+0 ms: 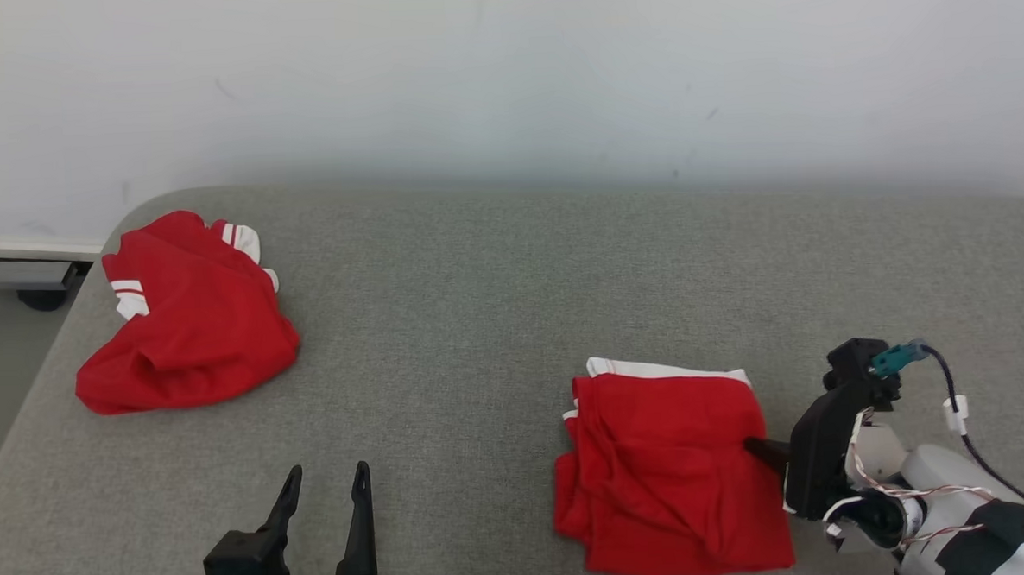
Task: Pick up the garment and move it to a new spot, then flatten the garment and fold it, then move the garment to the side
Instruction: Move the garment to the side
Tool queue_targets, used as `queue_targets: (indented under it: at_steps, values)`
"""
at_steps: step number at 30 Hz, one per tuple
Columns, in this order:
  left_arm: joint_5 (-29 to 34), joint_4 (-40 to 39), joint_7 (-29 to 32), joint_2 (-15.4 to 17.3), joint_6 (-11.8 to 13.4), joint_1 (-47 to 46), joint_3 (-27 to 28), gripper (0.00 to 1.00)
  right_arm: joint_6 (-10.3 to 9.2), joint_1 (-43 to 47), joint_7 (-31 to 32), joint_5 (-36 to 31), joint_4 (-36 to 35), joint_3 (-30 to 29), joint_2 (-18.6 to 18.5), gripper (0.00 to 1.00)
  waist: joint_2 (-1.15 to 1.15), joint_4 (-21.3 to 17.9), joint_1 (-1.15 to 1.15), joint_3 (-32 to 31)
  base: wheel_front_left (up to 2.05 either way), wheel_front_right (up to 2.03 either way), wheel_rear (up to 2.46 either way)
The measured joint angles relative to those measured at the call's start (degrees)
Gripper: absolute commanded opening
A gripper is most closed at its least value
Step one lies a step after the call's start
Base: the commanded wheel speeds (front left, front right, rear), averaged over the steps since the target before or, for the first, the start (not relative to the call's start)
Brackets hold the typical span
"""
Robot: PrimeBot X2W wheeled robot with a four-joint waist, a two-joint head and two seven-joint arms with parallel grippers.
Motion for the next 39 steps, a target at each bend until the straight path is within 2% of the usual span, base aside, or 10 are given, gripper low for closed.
queue_targets:
  at_steps: [13,16,26,39]
  values:
    - [-0.7,-1.6,-0.3,0.1,0.2,1.1,1.1,1.00,1.37,-6.3,-0.4,-2.0,1.1,-0.6,-6.2,0.00,0.00,-3.7,0.00,0.7,0.00,0.00,0.00]
    - [-0.7,-2.4,-0.3,0.4,0.2,1.1,1.1,1.00,1.58,-8.4,-0.2,-3.1,1.1,-0.5,-8.9,0.00,0.00,-4.6,0.00,1.9,0.00,0.00,0.00]
    - [-0.7,-3.7,0.2,1.1,0.1,-0.2,1.2,1.00,2.26,-14.6,0.6,-4.5,1.4,-1.1,-14.0,0.00,0.00,-6.6,0.00,5.7,0.00,0.00,0.00]
    - [-0.7,-3.9,0.6,1.2,0.0,-1.9,1.1,1.00,2.60,-20.3,0.6,-5.5,1.3,-1.5,-17.0,0.00,0.00,-9.1,0.00,8.7,0.00,0.00,0.00]
